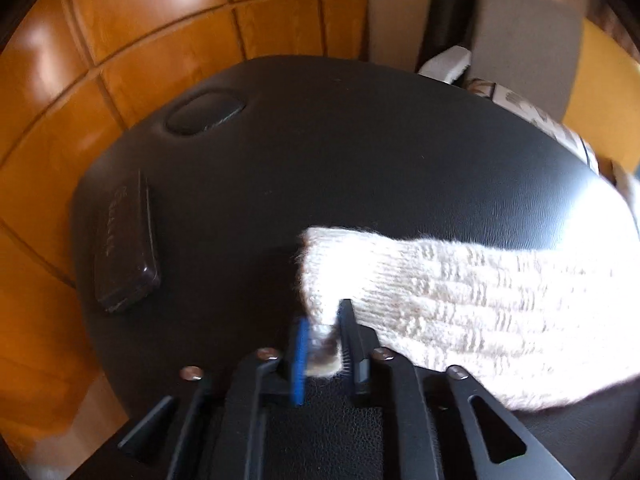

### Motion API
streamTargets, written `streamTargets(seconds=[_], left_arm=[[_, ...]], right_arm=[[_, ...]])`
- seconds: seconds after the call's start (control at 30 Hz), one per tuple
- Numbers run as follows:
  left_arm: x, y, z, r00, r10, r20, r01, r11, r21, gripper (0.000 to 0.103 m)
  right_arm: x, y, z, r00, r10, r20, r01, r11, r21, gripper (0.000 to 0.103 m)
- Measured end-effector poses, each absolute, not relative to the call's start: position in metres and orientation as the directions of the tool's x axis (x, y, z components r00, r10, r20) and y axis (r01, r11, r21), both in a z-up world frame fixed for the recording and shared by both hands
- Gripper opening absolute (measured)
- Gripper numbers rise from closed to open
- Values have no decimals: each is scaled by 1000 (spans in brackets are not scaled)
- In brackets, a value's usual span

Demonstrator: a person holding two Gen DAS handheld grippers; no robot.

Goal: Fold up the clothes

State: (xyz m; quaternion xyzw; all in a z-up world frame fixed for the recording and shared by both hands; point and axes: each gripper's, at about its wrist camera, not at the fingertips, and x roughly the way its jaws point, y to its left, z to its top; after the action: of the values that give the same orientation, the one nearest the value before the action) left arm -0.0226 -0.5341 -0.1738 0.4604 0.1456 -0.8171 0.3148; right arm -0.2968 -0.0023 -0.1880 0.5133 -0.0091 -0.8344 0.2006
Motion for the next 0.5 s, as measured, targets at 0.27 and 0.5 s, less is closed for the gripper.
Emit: streamTargets(seconds=[0.27, 0.5], left_arm=[[-5, -484, -97, -542, -395, -742, 630, -776, -48, 55], [-109, -304, -79, -731, 30, -682, 97, -984, -148, 58]], right_arm=[[-281, 66, -146, -479, -448, -755, 281, -893, 352, 17], [-304, 162, -122, -556, -308, -772, 136, -950, 281, 17]])
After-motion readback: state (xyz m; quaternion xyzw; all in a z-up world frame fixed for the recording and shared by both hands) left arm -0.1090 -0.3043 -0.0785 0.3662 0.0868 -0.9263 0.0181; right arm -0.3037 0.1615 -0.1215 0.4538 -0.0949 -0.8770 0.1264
